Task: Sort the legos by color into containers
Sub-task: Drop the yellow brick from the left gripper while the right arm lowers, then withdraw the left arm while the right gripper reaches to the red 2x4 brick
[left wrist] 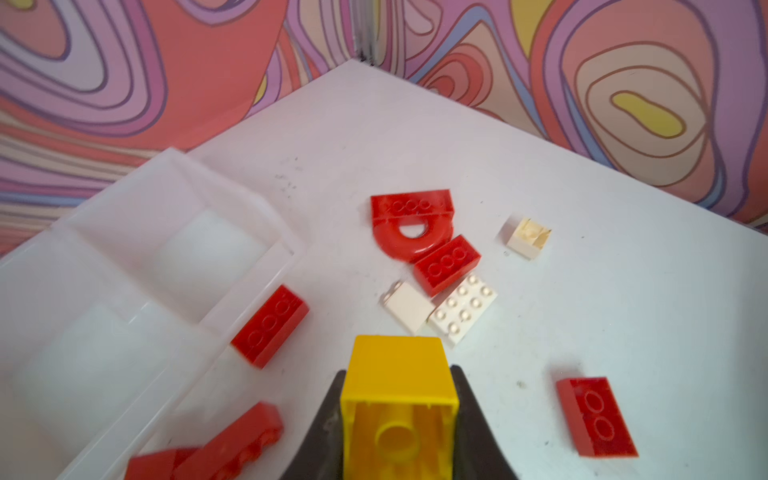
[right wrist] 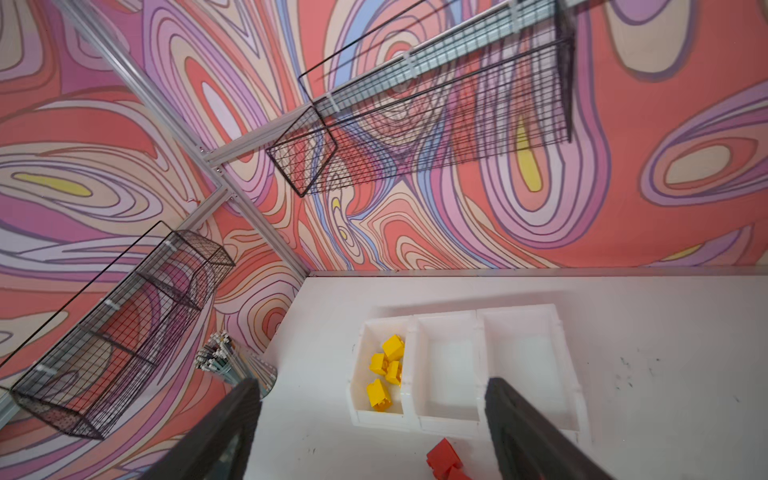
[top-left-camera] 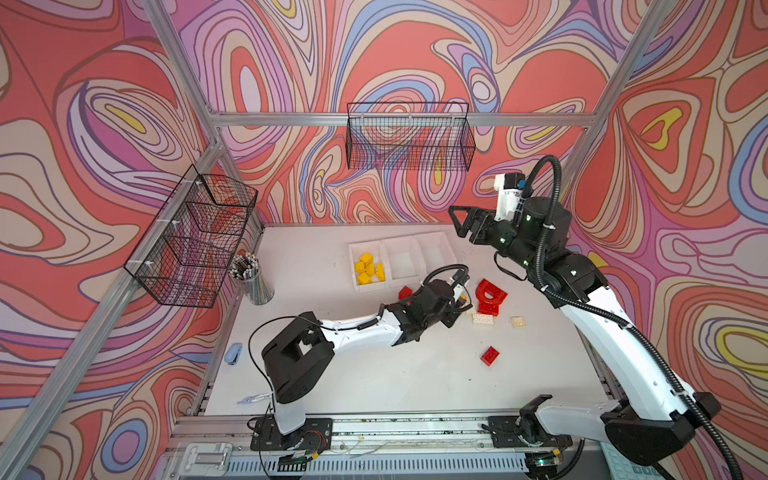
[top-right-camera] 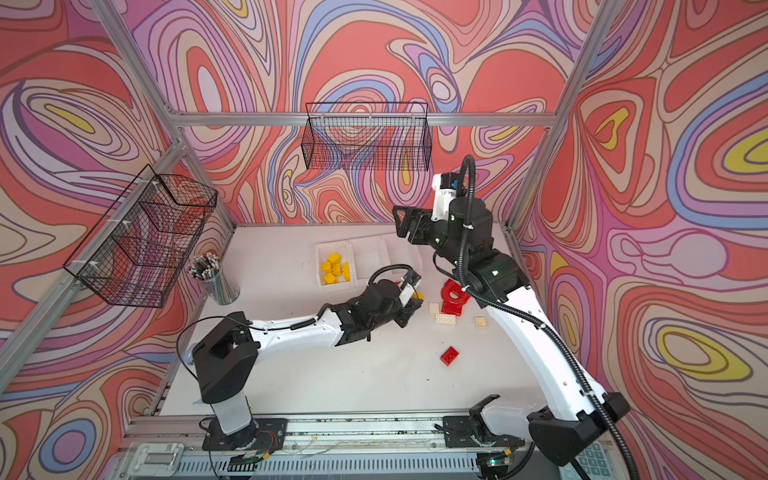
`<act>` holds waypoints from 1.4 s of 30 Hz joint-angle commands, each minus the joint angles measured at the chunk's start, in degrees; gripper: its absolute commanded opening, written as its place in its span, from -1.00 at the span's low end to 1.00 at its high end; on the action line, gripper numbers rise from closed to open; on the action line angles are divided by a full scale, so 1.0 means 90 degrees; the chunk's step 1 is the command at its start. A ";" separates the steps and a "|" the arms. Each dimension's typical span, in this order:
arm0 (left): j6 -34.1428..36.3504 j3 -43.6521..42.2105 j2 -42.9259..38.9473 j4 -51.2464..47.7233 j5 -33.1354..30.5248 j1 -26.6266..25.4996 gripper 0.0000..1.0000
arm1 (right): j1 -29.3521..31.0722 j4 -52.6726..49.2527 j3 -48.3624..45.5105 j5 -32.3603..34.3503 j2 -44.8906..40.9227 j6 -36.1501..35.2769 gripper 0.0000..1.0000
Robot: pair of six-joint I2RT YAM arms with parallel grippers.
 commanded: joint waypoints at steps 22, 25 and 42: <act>-0.1934 0.2229 0.0578 -0.4949 -0.0341 0.3143 -1.00 | -0.1742 0.1621 -0.4277 -0.1654 -0.0888 0.0494 0.79; -0.2049 0.2491 0.0969 -0.5036 -0.0278 0.3334 -1.00 | -0.1738 0.1514 -0.4497 -0.1621 -0.0985 0.0356 0.79; -0.1836 0.3251 0.1027 -0.5428 -0.0416 0.3532 1.00 | -0.0391 0.0920 -0.4575 0.0026 -0.0234 -0.0269 0.81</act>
